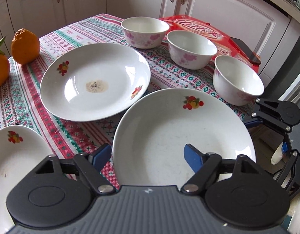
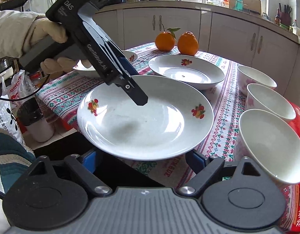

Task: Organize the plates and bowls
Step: 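Close the left gripper on the rim of the large white plate, then lift the large plate with the left gripper toward another white plate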

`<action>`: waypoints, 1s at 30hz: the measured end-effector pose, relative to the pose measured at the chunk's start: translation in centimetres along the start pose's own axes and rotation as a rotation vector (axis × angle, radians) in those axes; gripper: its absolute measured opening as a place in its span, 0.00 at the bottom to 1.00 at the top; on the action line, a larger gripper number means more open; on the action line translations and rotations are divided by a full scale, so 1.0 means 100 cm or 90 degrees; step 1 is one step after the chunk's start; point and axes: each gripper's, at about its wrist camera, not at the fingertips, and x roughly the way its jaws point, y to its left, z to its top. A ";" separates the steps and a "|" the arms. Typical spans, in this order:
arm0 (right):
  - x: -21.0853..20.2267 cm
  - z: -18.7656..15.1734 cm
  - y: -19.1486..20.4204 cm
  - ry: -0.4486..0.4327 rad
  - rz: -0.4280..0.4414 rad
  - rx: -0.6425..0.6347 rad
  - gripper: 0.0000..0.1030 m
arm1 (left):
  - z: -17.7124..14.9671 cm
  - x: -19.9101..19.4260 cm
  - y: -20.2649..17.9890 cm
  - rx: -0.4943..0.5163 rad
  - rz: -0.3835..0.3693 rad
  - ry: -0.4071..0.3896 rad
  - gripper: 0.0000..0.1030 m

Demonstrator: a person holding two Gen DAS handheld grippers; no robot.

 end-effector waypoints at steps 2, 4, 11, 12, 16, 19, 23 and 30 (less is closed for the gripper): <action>0.001 0.000 0.000 0.001 0.001 0.004 0.91 | 0.002 0.001 0.003 0.000 -0.008 0.005 0.73; 0.001 0.000 0.000 0.002 0.002 0.006 0.90 | 0.004 0.002 0.005 0.003 -0.014 0.008 0.70; 0.003 0.001 0.001 0.007 0.001 0.010 0.90 | 0.010 0.006 0.005 0.020 -0.027 0.017 0.68; 0.003 0.002 0.001 0.008 0.000 0.010 0.90 | 0.010 0.006 0.006 0.021 -0.030 0.018 0.68; 0.004 0.002 0.001 0.009 0.001 0.011 0.91 | 0.011 0.007 0.005 0.027 -0.034 0.020 0.68; 0.005 0.002 0.000 0.011 0.001 0.008 0.91 | 0.012 0.008 0.006 0.027 -0.038 0.023 0.68; 0.006 0.003 0.001 0.012 0.000 0.006 0.91 | 0.012 0.009 0.006 0.030 -0.037 0.027 0.68; 0.007 0.005 0.000 0.019 0.000 0.008 0.91 | 0.013 0.009 0.005 0.033 -0.038 0.031 0.68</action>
